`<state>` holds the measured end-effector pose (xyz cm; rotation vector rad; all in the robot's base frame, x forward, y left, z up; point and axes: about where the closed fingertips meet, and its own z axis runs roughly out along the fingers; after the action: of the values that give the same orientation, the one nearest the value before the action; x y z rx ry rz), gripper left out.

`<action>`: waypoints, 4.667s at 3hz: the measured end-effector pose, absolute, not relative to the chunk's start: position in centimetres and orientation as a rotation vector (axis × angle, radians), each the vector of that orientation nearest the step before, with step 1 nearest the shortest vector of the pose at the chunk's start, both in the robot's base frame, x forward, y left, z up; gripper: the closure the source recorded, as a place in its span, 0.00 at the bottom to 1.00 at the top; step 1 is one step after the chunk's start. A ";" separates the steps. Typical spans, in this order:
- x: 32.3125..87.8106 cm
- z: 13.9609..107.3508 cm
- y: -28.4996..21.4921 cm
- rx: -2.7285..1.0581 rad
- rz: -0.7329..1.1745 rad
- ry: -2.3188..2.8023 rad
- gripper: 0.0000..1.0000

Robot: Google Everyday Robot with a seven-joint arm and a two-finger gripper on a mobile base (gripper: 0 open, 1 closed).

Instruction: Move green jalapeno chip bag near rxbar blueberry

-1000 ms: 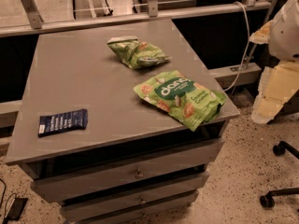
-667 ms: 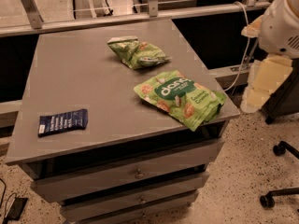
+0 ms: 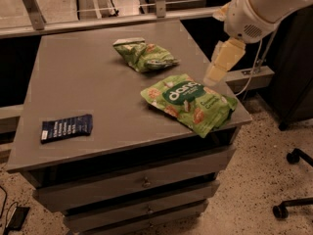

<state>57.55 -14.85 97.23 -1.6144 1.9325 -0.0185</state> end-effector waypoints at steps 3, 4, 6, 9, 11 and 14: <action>64.3 97.0 -10.5 -1.457 0.099 1.863 0.00; 67.2 95.9 -8.5 -1.417 0.154 1.827 0.00; 71.2 91.3 -5.4 -1.311 0.286 1.873 0.00; 72.6 84.2 -2.2 -1.338 0.381 1.908 0.64; 72.7 83.5 -1.6 -1.371 0.380 1.901 1.00; 75.5 94.0 0.6 -1.434 0.214 1.610 1.00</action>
Offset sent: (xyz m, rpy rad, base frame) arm 0.0443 0.0291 0.0011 0.1012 -0.0342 -0.0106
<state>75.54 0.57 93.97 -1.4345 1.6095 0.2136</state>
